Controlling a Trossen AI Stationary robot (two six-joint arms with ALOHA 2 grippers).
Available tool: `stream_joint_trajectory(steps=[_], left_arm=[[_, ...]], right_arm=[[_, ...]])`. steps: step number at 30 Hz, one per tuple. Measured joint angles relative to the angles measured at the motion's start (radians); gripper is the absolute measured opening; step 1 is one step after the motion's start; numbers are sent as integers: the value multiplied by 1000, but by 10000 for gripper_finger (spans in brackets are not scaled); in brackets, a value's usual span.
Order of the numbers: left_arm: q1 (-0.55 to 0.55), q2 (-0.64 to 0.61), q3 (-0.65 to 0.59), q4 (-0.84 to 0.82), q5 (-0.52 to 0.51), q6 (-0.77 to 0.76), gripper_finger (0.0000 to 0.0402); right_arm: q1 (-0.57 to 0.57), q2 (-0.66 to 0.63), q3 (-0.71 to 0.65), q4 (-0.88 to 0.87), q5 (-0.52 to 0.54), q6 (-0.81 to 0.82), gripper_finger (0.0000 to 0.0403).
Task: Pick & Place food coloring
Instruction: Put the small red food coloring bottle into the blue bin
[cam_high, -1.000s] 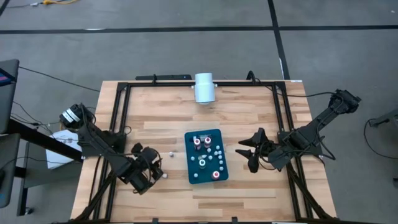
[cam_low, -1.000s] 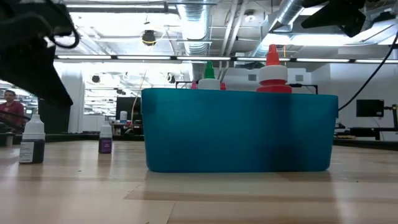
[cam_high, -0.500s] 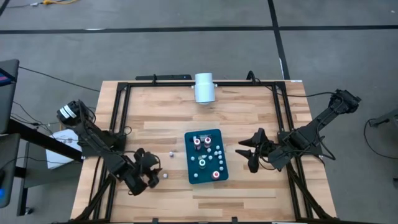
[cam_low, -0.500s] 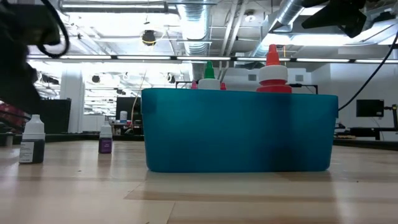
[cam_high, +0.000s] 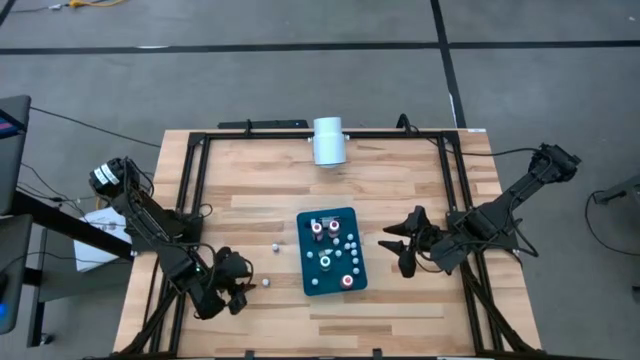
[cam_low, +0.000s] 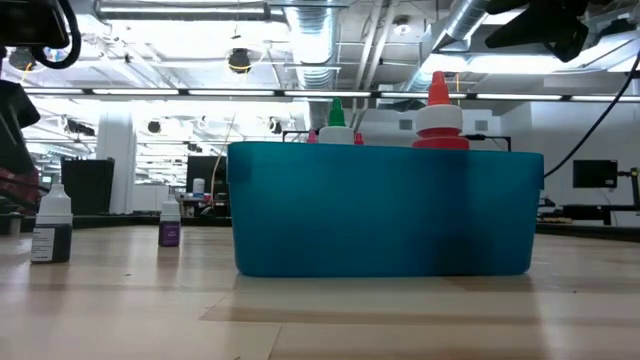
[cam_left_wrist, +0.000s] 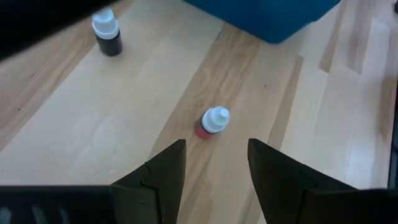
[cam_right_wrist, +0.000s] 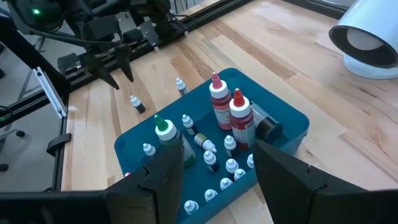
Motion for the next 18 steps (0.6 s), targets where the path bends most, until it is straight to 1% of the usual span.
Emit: stream_joint_trajectory(steps=[4,8,12,18], left_arm=[[-13,2,0,-1,-12,24,165],[-19,34,0,-1,-48,39,165],[-20,101,0,17,-53,28,165],[-22,171,0,107,-64,49,165]], right_arm=[[0,0,0,0,0,0,182],[0,0,0,0,0,0,182],[0,0,0,0,0,0,182],[0,0,0,0,0,0,182]])
